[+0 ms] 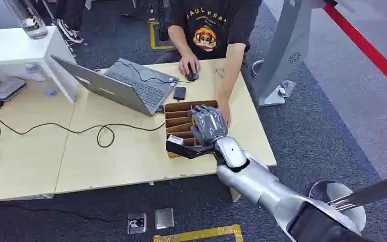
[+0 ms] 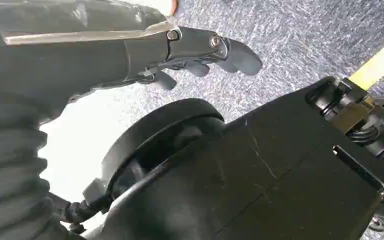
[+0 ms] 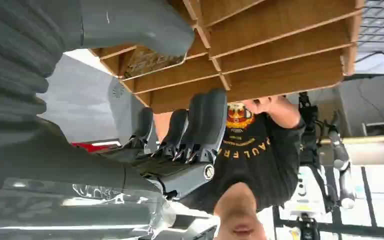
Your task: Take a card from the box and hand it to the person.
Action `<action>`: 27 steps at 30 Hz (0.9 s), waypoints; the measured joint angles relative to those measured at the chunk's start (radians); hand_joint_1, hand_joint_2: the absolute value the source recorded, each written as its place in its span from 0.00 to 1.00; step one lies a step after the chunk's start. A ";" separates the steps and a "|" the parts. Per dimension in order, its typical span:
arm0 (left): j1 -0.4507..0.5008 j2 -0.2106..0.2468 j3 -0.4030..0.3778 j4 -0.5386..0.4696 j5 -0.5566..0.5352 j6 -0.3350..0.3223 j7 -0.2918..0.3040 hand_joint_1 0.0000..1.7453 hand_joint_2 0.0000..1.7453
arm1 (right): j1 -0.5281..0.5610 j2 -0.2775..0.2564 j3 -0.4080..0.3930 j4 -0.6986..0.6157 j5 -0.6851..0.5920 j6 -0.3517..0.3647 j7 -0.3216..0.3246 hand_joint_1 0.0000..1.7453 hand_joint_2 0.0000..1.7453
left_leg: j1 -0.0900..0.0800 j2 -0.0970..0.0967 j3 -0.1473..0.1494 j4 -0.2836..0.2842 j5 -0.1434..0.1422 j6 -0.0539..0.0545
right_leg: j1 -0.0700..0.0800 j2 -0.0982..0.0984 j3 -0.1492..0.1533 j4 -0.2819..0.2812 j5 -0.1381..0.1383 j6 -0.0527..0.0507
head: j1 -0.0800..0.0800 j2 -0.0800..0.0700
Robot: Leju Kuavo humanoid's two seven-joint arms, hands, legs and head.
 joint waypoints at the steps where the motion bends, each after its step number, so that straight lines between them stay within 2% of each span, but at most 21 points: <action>1: 0.000 0.000 0.000 0.000 0.000 0.000 0.000 0.00 1.00 | -0.001 0.000 0.000 0.004 0.000 0.000 0.000 0.52 1.00 | 0.000 0.000 0.000 0.000 0.000 0.000 | 0.000 0.000 0.000 0.000 0.000 0.000 | 0.000 0.000; 13: 0.000 0.000 0.000 0.000 -0.002 -0.003 0.000 0.00 1.00 | -0.002 0.000 0.000 0.048 -0.002 0.000 0.008 0.48 1.00 | 0.000 0.000 0.000 0.000 0.000 0.000 | 0.000 0.000 0.000 0.000 0.000 0.000 | 0.000 0.000; 17: 0.000 0.000 0.000 0.000 0.000 -0.005 0.000 0.00 1.00 | -0.002 0.000 0.001 0.060 0.000 0.001 0.004 0.58 1.00 | 0.000 0.000 0.000 0.000 0.000 0.000 | 0.000 0.000 0.000 0.000 0.000 0.000 | 0.000 0.000; 18: 0.000 0.000 0.000 0.000 0.000 -0.005 0.000 0.00 1.00 | -0.002 0.000 0.002 0.063 0.000 0.001 0.002 0.76 1.00 | 0.000 0.000 0.000 0.000 0.000 0.000 | 0.000 0.000 0.000 0.000 0.000 0.000 | 0.000 0.000; 20: 0.000 0.000 0.001 0.000 0.002 -0.005 0.000 0.00 1.00 | -0.003 0.000 0.004 0.068 0.000 0.001 0.002 1.00 1.00 | 0.000 0.000 0.000 0.000 0.000 0.000 | 0.000 0.000 0.000 0.000 0.000 0.000 | 0.000 0.000; 27: 0.000 0.000 0.002 0.000 0.003 -0.004 0.000 0.00 1.00 | -0.016 -0.001 0.007 0.080 -0.003 0.000 0.000 0.98 1.00 | 0.000 0.000 0.000 0.000 0.000 0.000 | 0.000 0.000 0.000 0.000 0.000 0.000 | 0.000 0.000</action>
